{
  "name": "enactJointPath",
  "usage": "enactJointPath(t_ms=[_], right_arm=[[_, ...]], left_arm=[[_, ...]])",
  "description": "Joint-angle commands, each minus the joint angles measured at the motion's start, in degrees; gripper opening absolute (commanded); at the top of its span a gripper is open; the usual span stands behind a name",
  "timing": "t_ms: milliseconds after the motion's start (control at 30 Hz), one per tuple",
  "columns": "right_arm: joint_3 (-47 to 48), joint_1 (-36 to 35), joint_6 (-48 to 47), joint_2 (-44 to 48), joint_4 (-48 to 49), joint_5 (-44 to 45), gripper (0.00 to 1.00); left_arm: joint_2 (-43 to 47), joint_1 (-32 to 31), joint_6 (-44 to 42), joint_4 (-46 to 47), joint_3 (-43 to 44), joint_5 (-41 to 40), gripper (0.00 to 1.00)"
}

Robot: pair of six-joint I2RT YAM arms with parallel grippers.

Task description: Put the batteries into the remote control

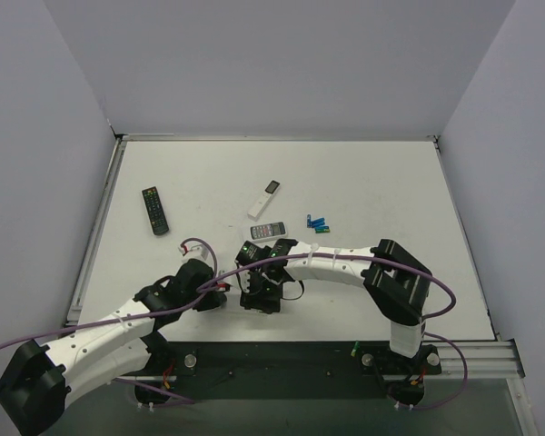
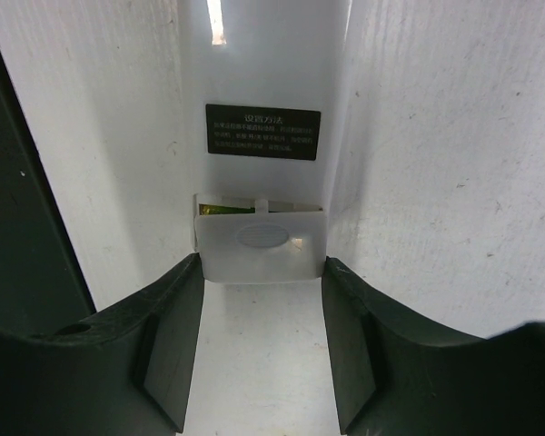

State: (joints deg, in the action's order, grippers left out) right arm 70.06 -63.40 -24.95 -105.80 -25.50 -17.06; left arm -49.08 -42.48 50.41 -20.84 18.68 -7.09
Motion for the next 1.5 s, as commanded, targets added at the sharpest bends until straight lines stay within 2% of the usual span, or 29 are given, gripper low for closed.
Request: enactJointPath(t_ms=[0,200,733,1233,1467], right_arm=[[2.71,-0.41,3.06,-0.64,-1.66,-1.92,0.27],[2.45,-0.33,3.77,-1.16,-1.93,-0.87,0.33],[0.34,-0.24,5.88,-0.38,-2.01,4.57,0.33],[-1.6,0.03,4.82,1.12,-1.75,4.58,0.34],[-1.77,-0.15,4.29,0.95,-1.49,3.96,0.4]], left_arm=[[0.39,-1.55,0.3,-0.17,-0.04,1.91,0.26],[0.65,-1.64,0.56,-0.25,-0.13,1.73,0.26],[0.65,-1.73,0.74,-0.17,-0.13,1.47,0.26],[0.74,-1.64,0.74,-0.17,-0.22,1.38,0.26],[0.91,-1.73,0.74,-0.08,-0.31,1.38,0.26]])
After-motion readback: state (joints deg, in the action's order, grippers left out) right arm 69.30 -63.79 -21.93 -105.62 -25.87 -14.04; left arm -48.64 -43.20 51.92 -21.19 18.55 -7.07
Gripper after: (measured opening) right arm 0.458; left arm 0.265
